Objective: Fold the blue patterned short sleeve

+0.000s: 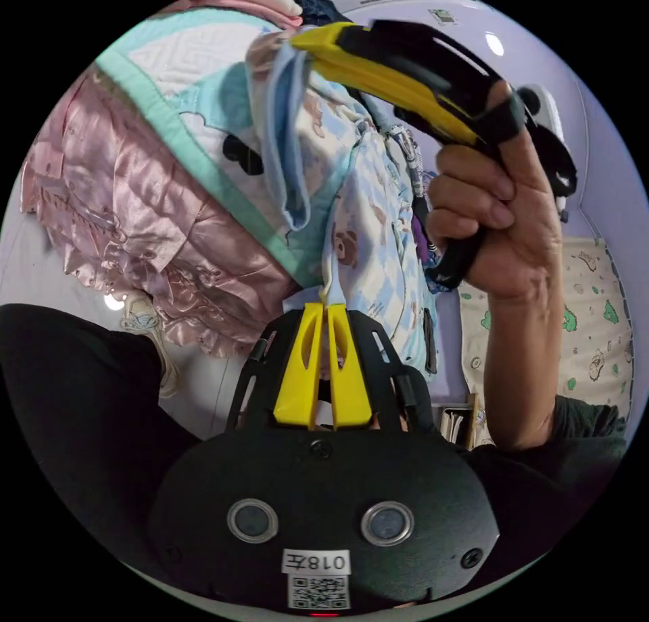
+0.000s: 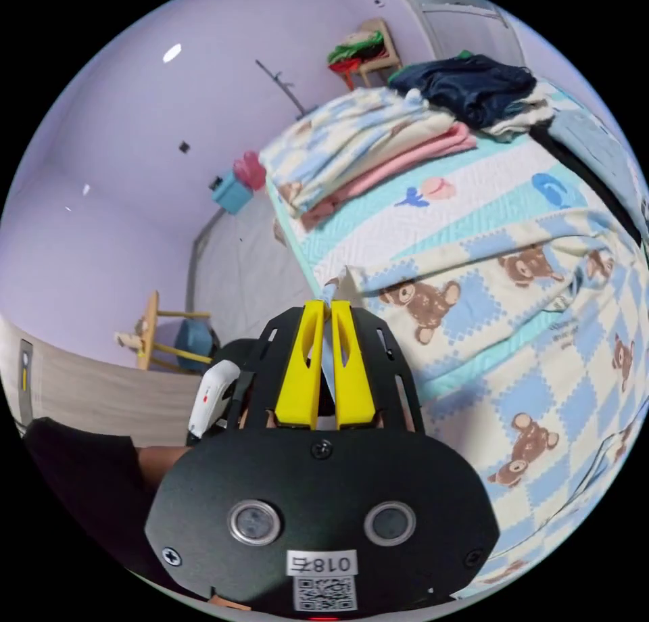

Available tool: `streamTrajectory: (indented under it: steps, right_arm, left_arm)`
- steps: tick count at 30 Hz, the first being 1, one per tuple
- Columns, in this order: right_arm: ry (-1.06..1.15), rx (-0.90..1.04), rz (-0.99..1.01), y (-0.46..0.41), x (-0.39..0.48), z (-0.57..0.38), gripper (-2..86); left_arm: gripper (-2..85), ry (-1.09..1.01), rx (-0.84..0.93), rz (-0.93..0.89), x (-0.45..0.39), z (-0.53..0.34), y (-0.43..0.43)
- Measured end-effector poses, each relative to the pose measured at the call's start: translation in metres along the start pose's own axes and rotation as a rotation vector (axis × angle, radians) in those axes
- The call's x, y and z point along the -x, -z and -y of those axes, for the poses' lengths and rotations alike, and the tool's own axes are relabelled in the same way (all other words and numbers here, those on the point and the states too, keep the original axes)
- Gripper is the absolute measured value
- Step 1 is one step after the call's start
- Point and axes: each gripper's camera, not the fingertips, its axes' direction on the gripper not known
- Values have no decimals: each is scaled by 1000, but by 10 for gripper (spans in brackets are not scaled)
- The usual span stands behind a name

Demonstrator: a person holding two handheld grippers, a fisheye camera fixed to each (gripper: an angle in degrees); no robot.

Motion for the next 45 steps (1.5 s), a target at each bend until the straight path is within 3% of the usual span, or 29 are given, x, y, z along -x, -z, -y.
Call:
streamTrajectory:
  steps: [9,14,17,24,32,37,45]
  right_arm:
    - [-200,-544,116,266,-131,-111,7]
    - [-262,-781,1,401,-186,-212,6]
    - [-362,-869,-45,435,-227,-280,5]
    - [-589,-896,-21,436,-326,-372,5]
    - [-399,-953,113,503,-323,-335,6]
    - [-371,-959,5,562,-315,-346,6]
    - [-628,-923,-65,550,-397,-415,7]
  left_arm:
    - [-10,-265,65,106,-134,-17,-12]
    - [-10,-471,139,204,-230,-19,-48]
    - [-10,-535,209,259,-267,-19,-88]
    - [-10,-499,346,310,-296,-14,-174]
    - [-10,-490,355,337,-334,2,-170]
    - [-10,-479,369,266,-360,6,-174]
    - [-9,-410,469,253,-359,-1,-274]
